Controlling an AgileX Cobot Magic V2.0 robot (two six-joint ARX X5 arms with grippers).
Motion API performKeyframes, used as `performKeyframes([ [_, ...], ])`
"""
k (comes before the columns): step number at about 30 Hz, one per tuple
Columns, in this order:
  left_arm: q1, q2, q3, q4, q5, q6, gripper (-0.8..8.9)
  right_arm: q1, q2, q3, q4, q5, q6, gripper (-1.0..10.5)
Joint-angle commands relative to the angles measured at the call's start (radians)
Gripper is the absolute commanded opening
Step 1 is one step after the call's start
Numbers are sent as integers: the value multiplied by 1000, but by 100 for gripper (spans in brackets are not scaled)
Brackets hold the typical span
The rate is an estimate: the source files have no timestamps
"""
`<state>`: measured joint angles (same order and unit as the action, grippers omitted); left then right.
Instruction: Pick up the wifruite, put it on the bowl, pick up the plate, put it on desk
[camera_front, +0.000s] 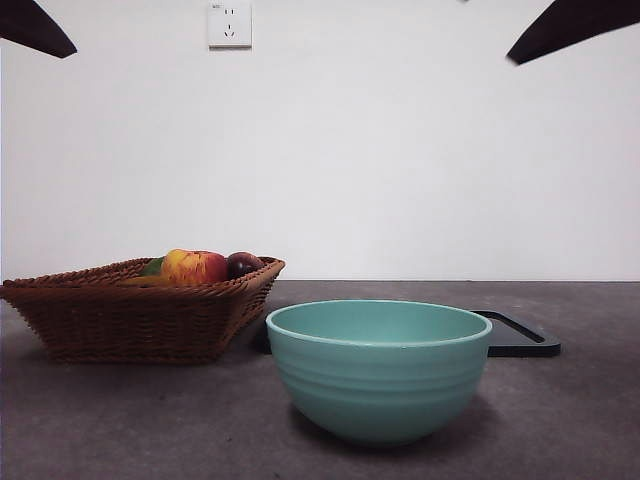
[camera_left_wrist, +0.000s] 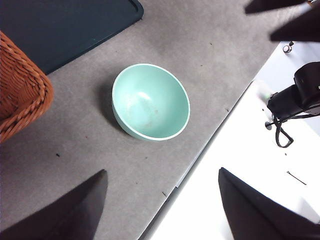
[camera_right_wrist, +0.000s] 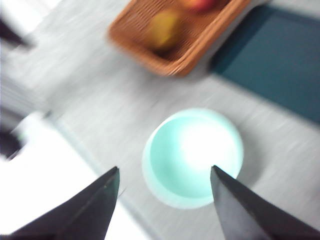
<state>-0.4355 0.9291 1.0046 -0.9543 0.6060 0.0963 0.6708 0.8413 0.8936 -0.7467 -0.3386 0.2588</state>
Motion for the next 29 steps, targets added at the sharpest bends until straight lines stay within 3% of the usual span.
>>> performKeyframes([
  [1, -5, 5, 14, 3, 5, 19, 343, 7, -21, 16, -59, -32, -22, 288],
  [24, -5, 5, 14, 4, 5, 19, 336, 7, -46, 16, -121, -28, -40, 286],
  [26, -5, 5, 14, 4, 5, 19, 274, 7, -46, 16, -122, -28, -40, 242],
  [29, -5, 5, 14, 4, 5, 19, 121, 7, -46, 16, -122, -28, -40, 70],
])
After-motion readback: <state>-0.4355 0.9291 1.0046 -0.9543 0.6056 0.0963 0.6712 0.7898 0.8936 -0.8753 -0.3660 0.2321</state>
